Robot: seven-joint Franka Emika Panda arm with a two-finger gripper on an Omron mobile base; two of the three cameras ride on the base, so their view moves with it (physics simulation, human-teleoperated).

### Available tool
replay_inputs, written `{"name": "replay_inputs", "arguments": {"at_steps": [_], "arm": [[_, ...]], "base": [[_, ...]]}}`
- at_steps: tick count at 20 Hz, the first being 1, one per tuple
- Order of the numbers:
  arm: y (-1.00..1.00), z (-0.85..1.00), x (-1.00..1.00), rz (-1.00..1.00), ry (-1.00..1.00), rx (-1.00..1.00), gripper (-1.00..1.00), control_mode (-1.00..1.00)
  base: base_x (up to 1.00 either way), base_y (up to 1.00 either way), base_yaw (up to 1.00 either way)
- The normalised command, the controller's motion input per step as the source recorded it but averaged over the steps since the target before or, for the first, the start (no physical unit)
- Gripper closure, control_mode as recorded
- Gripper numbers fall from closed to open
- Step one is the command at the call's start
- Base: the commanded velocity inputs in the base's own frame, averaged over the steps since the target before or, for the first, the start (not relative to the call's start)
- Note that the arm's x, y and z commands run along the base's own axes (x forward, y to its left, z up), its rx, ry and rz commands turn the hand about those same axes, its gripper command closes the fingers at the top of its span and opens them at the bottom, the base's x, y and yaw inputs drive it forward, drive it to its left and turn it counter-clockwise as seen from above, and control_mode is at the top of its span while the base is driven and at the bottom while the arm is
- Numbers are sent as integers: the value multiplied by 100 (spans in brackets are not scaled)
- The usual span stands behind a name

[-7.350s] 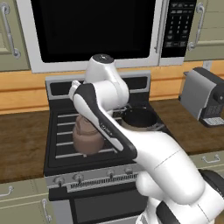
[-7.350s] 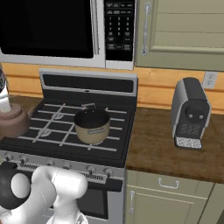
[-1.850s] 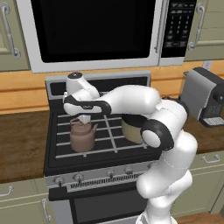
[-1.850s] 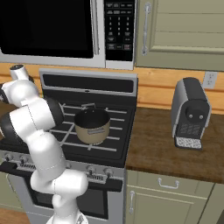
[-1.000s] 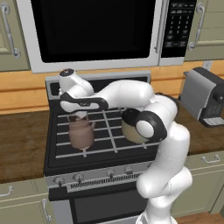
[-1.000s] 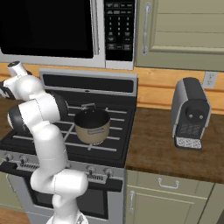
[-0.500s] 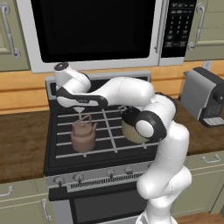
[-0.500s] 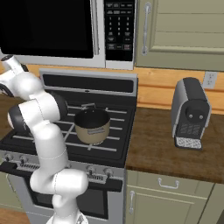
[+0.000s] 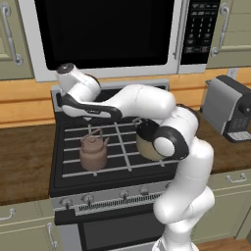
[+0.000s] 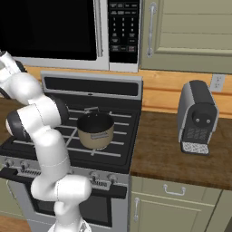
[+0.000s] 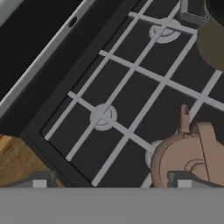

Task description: Pick the kettle from the counter and place it on a stove burner. Then turn the burner on.

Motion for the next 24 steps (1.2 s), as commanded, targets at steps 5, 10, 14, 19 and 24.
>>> {"name": "replay_inputs", "arguments": {"at_steps": [5,10,14,19,24], "arm": [[14,1,-76,0,-2,-4,-100,-100],[17,-25,-97,0,-16,-13,-100,-100],[18,-30,-98,1,-23,-16,-100,-100],[10,-34,-91,5,-28,-19,-100,-100],[0,-50,-65,5,-18,-22,-100,-100]], "base": [[0,0,0],[0,0,0],[0,0,0],[0,0,0],[0,0,0]]}}
